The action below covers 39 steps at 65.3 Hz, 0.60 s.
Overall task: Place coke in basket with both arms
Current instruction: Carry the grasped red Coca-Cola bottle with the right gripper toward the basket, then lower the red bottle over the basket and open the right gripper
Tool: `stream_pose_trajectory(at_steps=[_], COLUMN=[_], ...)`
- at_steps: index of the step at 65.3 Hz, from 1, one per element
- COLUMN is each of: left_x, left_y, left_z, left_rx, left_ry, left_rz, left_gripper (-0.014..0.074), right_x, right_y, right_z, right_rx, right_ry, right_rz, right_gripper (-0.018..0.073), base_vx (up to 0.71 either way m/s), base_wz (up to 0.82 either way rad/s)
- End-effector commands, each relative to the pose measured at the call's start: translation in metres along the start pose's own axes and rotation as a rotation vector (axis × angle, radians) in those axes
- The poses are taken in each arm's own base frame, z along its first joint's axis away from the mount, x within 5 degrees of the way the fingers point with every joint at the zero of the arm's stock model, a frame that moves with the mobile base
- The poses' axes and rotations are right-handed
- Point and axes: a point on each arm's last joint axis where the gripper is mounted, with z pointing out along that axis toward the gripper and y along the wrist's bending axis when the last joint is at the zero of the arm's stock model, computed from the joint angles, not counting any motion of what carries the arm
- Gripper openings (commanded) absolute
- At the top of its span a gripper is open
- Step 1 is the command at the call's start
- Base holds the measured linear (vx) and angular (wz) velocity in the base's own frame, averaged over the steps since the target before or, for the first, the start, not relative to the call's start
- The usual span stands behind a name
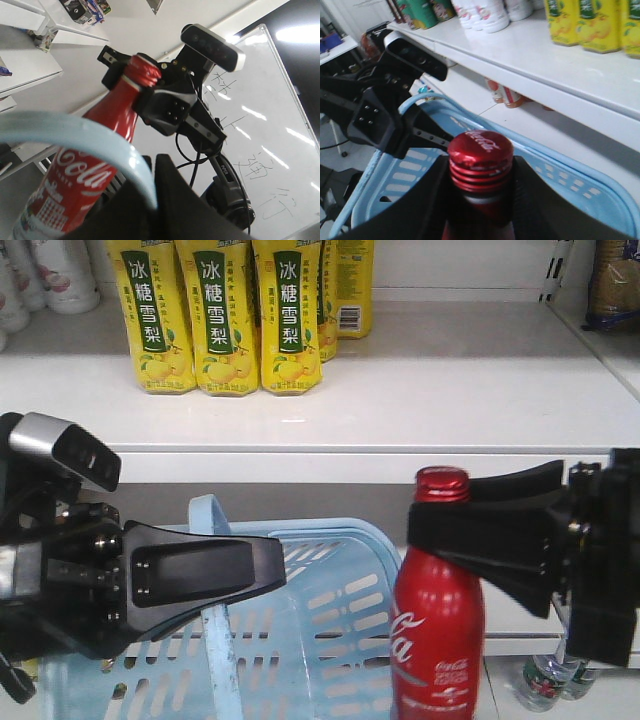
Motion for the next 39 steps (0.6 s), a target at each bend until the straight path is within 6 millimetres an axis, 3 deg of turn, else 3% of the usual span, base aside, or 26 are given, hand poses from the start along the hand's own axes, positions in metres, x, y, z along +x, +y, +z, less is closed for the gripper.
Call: stream_pose_trajectory(at_steps=[1, 23, 39], left_x=[0.000, 0.000, 0.000], left_y=[-0.030, -0.030, -0.030], left_z=[-0.001, -0.001, -0.001], left_rx=[0.213, 0.213, 0.213], left_ry=[0.026, 0.026, 0.026], left_rz=[0.022, 0.022, 0.022], left_gripper=[-0.0006, -0.0006, -0.0006], right_x=[-0.014, 0.004, 0.006], right_y=[0.004, -0.007, -0.014], right_z=[0.007, 0.059, 0.065], right_rx=[0.050, 0.100, 0.140], right_ry=[-0.093, 0.014, 0.020], right_rz=[-0.025, -0.021, -0.016], right_gripper=[-0.0003, -0.0001, 0.0043], base_vx=[0.00, 0.00, 0.00], base_wz=[0.00, 0.00, 0.00])
